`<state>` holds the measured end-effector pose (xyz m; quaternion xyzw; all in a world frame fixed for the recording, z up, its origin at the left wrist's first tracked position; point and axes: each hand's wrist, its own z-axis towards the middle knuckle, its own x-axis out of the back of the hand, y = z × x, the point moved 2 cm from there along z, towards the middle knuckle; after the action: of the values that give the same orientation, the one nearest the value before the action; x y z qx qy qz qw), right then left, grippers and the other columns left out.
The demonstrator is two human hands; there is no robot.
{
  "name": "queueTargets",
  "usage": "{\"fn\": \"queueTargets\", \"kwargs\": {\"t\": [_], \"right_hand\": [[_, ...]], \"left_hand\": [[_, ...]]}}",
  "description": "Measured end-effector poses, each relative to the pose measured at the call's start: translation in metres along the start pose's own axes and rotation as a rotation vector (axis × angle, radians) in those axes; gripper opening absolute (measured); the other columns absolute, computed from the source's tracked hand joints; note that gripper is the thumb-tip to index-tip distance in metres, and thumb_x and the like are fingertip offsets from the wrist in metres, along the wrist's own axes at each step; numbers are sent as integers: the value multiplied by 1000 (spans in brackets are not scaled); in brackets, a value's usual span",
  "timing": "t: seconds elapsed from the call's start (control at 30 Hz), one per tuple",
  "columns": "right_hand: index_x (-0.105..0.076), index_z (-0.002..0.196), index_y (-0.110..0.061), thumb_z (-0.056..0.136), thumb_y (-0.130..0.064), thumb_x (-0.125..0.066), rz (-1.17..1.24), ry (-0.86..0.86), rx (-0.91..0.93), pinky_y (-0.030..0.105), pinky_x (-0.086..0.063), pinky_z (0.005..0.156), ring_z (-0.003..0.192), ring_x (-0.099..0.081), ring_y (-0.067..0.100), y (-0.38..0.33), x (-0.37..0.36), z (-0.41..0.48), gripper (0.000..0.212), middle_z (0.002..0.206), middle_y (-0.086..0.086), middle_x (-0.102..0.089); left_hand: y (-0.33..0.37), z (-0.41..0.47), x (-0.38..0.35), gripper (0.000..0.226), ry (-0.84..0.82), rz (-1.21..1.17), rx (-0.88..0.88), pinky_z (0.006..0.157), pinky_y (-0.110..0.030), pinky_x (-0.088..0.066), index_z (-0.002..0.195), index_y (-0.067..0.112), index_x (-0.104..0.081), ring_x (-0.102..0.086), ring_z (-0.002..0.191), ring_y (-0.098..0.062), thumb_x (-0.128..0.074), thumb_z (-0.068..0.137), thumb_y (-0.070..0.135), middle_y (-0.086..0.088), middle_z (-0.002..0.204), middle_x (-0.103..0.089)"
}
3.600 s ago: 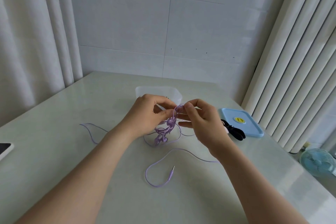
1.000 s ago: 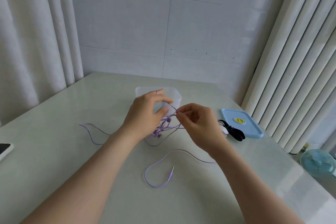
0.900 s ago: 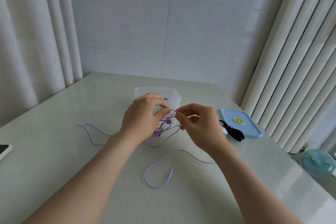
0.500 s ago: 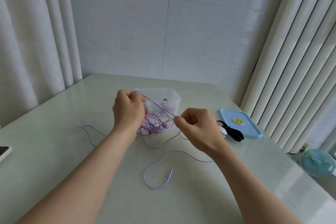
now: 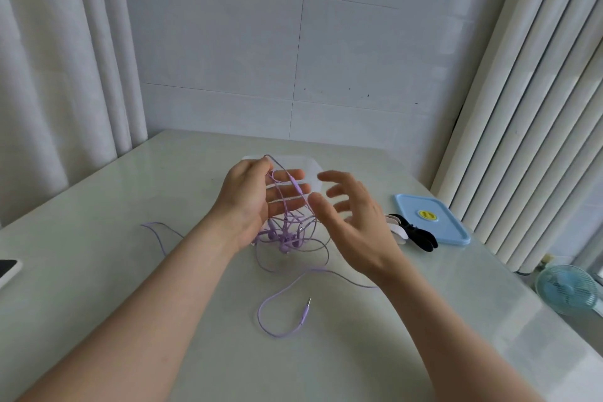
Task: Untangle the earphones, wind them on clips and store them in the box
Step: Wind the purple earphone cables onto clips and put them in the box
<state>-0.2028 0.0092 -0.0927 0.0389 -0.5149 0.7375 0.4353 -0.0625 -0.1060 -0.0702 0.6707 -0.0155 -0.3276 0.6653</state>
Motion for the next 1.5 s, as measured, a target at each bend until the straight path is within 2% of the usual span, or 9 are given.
{"fn": "queueTargets", "kwargs": {"t": [0.17,0.33,0.43,0.63,0.73,0.93,1.27,1.4,1.5], "right_hand": [[-80,80,-26,87,-35,-80,-141,-16,111,8,-40,72,86,-68,1,-9,-9,-1,12,82,-17,-73],[-79,79,-22,91,-24,-73,-5,145,-36,17,-51,72,76,-69,1,-3,-5,6,13,73,-19,-74],[-75,90,-10,100,-25,-64,238,327,-225,19,-46,67,74,-66,8,7,7,12,21,77,-8,-73],[-58,97,-7,109,-20,-52,911,221,-331,37,-61,87,84,-76,28,-5,8,13,18,62,2,-53],[-65,87,-10,100,-13,-66,789,132,-324,34,-48,66,53,-44,16,-4,10,11,13,57,-4,-39],[-78,77,-24,85,-42,-79,-349,-273,-79,13,-32,45,41,-41,6,1,-1,-1,19,40,-11,-43],[-65,79,-2,106,-10,-42,959,38,-346,46,-58,96,104,-74,40,-15,11,8,36,91,23,-74],[-48,93,-9,111,-16,-41,1196,212,-486,38,-62,65,81,-77,39,-11,17,9,20,82,22,-71],[-47,90,-17,109,-25,-46,979,263,-547,25,-38,41,43,-43,19,-2,19,8,20,64,9,-59]], "left_hand": [[2,-3,-2,18,-4,173,-94,61,-40,-60,110,7,-48,-78,83,-31,-44,112,24,-14,99,-79],[0,7,8,20,34,609,-433,68,-33,-47,105,20,-49,-58,65,-7,-52,108,39,6,91,-77],[-8,9,17,39,124,1169,-679,77,-36,-44,106,26,-50,-54,86,-17,-77,86,47,15,92,-68],[-14,8,19,58,253,1396,-742,75,-37,-24,112,25,-54,-35,100,-24,-87,69,47,12,107,-64],[-14,10,24,77,265,1480,-713,76,-38,-27,124,27,-52,-33,103,-27,-89,59,43,3,122,-52],[-18,12,27,76,263,1652,-729,81,-39,-26,129,27,-53,-31,114,-30,-86,60,30,-6,152,-37],[-19,14,35,84,337,1643,-651,79,-39,-21,131,31,-53,-30,115,-31,-90,56,26,-7,158,-25],[-17,12,31,98,320,1645,-667,80,-38,-23,141,32,-47,-31,114,-31,-89,54,20,-5,160,-23],[-18,9,27,108,269,1639,-687,80,-38,-24,149,33,-41,-31,114,-29,-87,53,21,-5,163,-19]]}}
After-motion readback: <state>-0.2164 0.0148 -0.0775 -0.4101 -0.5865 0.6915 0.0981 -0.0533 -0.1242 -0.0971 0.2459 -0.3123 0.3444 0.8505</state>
